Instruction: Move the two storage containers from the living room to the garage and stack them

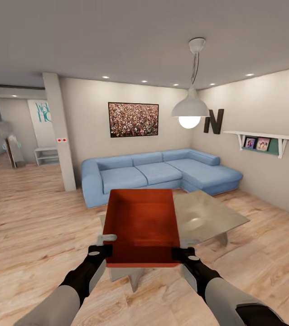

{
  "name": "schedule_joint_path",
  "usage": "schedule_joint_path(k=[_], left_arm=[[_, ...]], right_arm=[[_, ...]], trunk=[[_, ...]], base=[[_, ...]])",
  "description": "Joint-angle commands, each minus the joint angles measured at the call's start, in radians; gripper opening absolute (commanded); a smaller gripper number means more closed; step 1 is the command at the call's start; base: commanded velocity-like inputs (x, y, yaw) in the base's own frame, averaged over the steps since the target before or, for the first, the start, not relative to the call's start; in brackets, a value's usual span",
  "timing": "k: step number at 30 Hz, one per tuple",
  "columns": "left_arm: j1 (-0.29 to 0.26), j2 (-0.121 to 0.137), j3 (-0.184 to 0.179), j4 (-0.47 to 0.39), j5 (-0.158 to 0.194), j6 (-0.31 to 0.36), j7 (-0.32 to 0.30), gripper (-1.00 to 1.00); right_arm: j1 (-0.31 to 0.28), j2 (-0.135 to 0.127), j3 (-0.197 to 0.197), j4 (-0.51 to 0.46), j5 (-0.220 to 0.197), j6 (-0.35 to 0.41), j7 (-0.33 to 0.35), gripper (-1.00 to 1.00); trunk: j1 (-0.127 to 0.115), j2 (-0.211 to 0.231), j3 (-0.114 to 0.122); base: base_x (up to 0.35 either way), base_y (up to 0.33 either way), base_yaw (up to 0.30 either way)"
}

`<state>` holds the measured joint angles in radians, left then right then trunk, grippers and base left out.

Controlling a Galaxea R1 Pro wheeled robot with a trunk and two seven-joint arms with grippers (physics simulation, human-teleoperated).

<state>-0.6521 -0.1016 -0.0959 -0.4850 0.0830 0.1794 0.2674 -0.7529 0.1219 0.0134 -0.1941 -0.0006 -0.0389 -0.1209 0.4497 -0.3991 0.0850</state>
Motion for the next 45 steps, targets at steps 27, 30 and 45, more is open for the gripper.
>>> schedule_joint_path(k=[27,30,45], left_arm=[[0.000,0.002,-0.005,0.002,0.009,0.008,0.055,-1.00],[0.000,0.002,-0.005,0.002,0.009,0.008,0.055,-1.00],[0.000,0.002,-0.005,0.002,0.009,0.008,0.054,-1.00]], right_arm=[[-0.001,-0.007,-0.012,-0.002,0.011,-0.041,-0.086,-1.00],[-0.001,-0.007,-0.012,-0.002,0.011,-0.041,-0.086,-1.00],[-0.001,-0.007,-0.012,-0.002,0.011,-0.041,-0.086,-1.00]], trunk=[[0.000,-0.001,0.000],[0.000,-0.001,0.000],[0.000,-0.001,0.000]], base=[[0.000,0.000,0.288],[0.000,0.000,0.288],[0.000,0.000,0.288]])
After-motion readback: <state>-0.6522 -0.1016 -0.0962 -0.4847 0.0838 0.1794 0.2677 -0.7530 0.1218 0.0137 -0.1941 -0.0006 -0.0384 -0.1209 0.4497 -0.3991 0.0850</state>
